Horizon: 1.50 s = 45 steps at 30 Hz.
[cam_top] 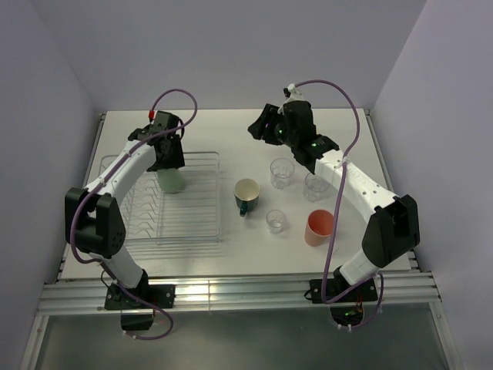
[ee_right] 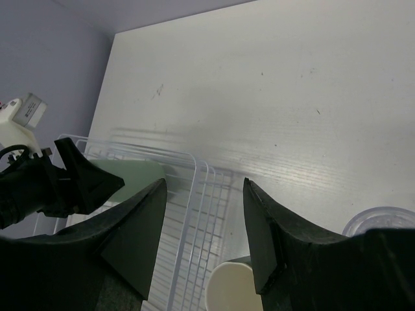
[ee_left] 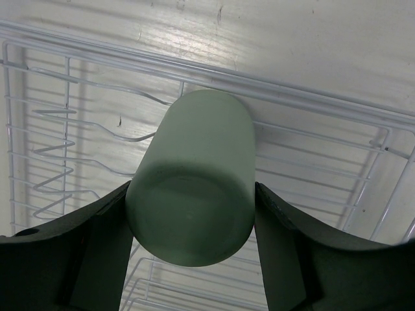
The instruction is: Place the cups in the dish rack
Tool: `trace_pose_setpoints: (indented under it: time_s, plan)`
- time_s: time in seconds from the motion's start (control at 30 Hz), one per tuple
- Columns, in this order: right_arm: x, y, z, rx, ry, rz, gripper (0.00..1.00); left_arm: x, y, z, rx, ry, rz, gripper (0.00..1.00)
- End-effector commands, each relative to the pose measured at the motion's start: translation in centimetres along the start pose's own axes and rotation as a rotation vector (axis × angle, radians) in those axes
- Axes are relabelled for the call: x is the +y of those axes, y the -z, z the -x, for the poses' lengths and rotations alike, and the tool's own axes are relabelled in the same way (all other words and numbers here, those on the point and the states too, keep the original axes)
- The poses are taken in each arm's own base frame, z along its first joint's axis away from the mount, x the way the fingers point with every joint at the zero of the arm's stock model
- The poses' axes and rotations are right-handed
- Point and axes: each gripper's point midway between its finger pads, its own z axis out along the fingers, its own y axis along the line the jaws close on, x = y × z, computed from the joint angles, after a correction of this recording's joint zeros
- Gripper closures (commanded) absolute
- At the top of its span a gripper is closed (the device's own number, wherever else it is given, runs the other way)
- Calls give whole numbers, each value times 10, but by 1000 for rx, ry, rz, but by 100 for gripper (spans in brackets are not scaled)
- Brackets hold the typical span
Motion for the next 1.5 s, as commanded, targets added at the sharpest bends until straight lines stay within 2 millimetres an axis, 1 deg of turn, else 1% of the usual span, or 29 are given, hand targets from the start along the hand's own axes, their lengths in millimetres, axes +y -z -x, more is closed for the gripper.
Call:
trace_pose_setpoints:
  time_s: [0.0, 0.03, 0.07, 0.2, 0.23, 0.43, 0.47, 0.5, 0.8, 0.9, 0.93, 1.0, 1.07, 1.1, 1.17, 1.2, 1.23, 1.27, 1.3, 1.33, 1.37, 1.4, 1.43, 1.47]
  plan:
    - [7, -1, 17, -50, 17, 17, 41, -3, 6, 16, -51, 11, -2, 50]
    - [7, -1, 17, -50, 15, 17, 42, -2, 6, 16, -52, 11, 0, 47]
    - [7, -1, 17, -50, 15, 17, 42, -2, 6, 15, -51, 14, 2, 41]
    - [7, -1, 17, -50, 17, 17, 42, -1, 7, 16, -57, 17, 3, 31]
    - [7, -1, 17, -49, 19, 18, 42, -1, 8, 17, -60, 18, 2, 26]
    - [7, 0, 17, -48, 17, 20, 41, 0, 11, 18, -70, 24, -1, 24]
    - [7, -1, 16, -45, 17, 18, 41, -1, 11, 19, -74, 25, -3, 21]
    - [7, -1, 16, -45, 19, 19, 41, 0, 12, 19, -78, 30, -2, 17]
    - [8, -2, 15, -38, 24, 20, 41, 3, 20, 25, -108, 51, 1, 15]
    - [10, 0, 15, -36, 36, 16, 41, 6, 28, 30, -137, 69, 3, 14]
    - [11, 1, 18, -45, 42, 10, 41, 7, 34, 34, -155, 79, -2, 14]
    - [12, 3, 15, -35, 59, -1, 41, 8, 45, 42, -187, 97, -14, 14]
    - [12, 7, 17, -39, 78, -21, 41, 10, 60, 51, -226, 115, -33, 13]
    - [13, 9, 16, -38, 86, -24, 41, 11, 72, 59, -258, 131, -48, 13]
    - [12, 15, 15, -42, 110, -57, 41, 13, 84, 66, -286, 146, -60, 13]
    - [12, 17, 14, -40, 119, -65, 41, 14, 97, 73, -318, 161, -77, 13]
    - [15, 20, 7, -24, 130, -71, 41, 14, 103, 76, -333, 169, -89, 13]
    - [15, 24, 8, -31, 139, -84, 41, 12, 111, 80, -350, 179, -113, 13]
    - [17, 26, 5, -25, 147, -87, 41, 13, 121, 83, -370, 190, -133, 13]
    - [18, 28, 0, -15, 156, -90, 41, 12, 127, 85, -381, 195, -152, 13]
    - [22, 32, -9, 4, 177, -96, 41, 11, 133, 86, -393, 202, -173, 13]
    - [23, 34, -14, 12, 189, -104, 41, 7, 140, 88, -405, 206, -213, 13]
    - [23, 36, -23, 29, 205, -115, 41, 7, 151, 89, -427, 212, -240, 13]
    - [22, 41, -30, 44, 225, -126, 41, 6, 156, 89, -433, 214, -262, 13]
